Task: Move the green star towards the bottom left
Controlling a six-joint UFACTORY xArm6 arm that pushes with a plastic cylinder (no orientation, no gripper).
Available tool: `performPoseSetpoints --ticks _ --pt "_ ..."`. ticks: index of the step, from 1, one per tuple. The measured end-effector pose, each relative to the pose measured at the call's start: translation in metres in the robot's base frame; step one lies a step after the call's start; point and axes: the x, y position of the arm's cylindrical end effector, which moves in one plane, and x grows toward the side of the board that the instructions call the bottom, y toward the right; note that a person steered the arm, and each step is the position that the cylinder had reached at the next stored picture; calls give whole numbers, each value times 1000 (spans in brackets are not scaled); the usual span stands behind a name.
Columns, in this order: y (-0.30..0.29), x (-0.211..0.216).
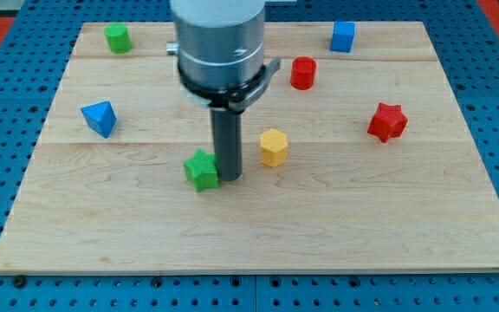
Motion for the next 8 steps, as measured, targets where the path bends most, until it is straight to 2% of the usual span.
performPoseSetpoints --ticks 1,3,5,7,8 --pt "-12 5" --pt "-28 -22" --pt "-124 2" --pt "-169 3" --pt "-166 3"
